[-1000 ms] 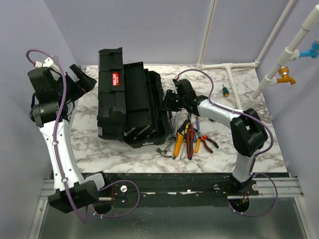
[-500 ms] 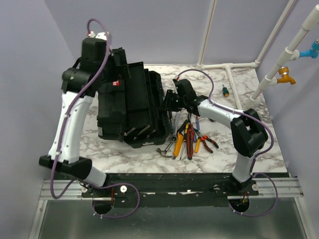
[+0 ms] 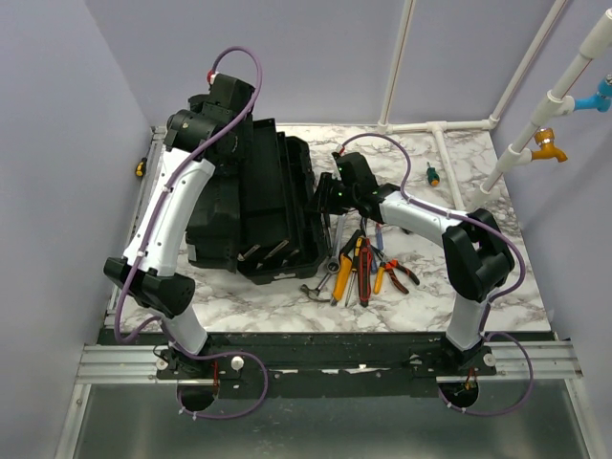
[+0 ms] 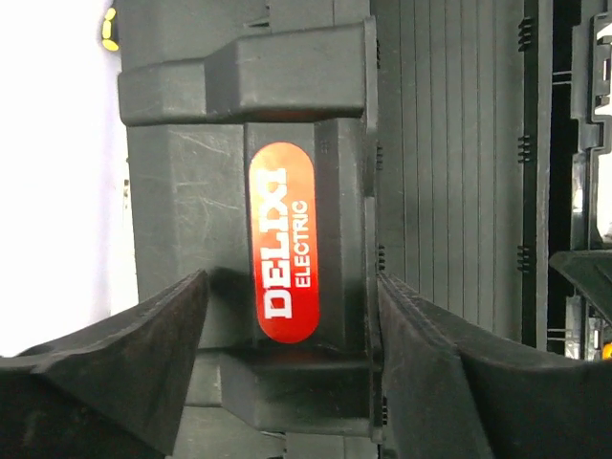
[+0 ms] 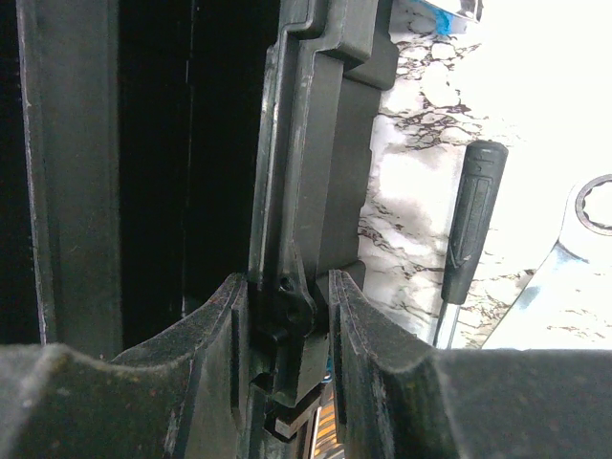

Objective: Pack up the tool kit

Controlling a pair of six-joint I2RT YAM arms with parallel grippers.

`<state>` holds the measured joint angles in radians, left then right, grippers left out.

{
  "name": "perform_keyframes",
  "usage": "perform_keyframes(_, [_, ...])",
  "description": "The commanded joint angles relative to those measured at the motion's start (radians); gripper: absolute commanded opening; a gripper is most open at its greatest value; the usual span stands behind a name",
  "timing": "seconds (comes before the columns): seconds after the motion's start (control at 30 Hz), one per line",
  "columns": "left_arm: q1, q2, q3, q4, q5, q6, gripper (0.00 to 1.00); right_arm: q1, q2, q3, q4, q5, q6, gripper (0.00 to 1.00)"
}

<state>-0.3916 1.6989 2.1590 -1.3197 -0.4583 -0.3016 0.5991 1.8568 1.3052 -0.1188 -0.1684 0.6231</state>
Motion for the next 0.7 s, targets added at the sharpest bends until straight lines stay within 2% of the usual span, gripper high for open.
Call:
perform_keyframes(0.0, [0.036,-0.029,-0.041,-0.039,-0.024,0.027,0.6,-0.036,-0.028,-0.017,-0.022,0.099,0.032,0.01])
perform_keyframes(0.03, [0.06,-0.033,-0.05,-0.044,-0.024,0.029,0.55,-0.037,-0.03,-0.017,-0.022,0.098,0.033,0.01])
perform_keyframes(0.1, [0.123,-0.055,-0.068,-0.046,0.015,0.029,0.38,-0.036,-0.029,-0.018,-0.024,0.098,0.033,0.01])
perform_keyframes(0.13, [0.156,-0.075,-0.1,-0.021,0.083,0.039,0.27,-0.036,-0.033,-0.022,-0.024,0.1,0.033,0.01])
perform_keyframes(0.2, [0.235,-0.139,-0.192,0.059,0.251,0.057,0.11,-0.037,-0.036,-0.03,-0.02,0.102,0.035,0.01])
perform_keyframes(0.27, [0.322,-0.199,-0.297,0.137,0.448,0.07,0.0,-0.037,-0.035,-0.035,-0.016,0.102,0.04,0.01])
perform_keyframes(0.33, [0.415,-0.229,-0.372,0.178,0.602,0.067,0.0,-0.037,-0.034,-0.038,-0.016,0.098,0.042,0.01])
perform_keyframes(0.37, [0.449,-0.232,-0.397,0.188,0.629,0.068,0.0,-0.037,-0.034,-0.04,-0.016,0.097,0.042,0.01])
perform_keyframes(0.67, [0.607,-0.19,-0.58,0.271,0.67,0.1,0.0,-0.037,-0.04,-0.047,-0.015,0.081,0.045,0.01])
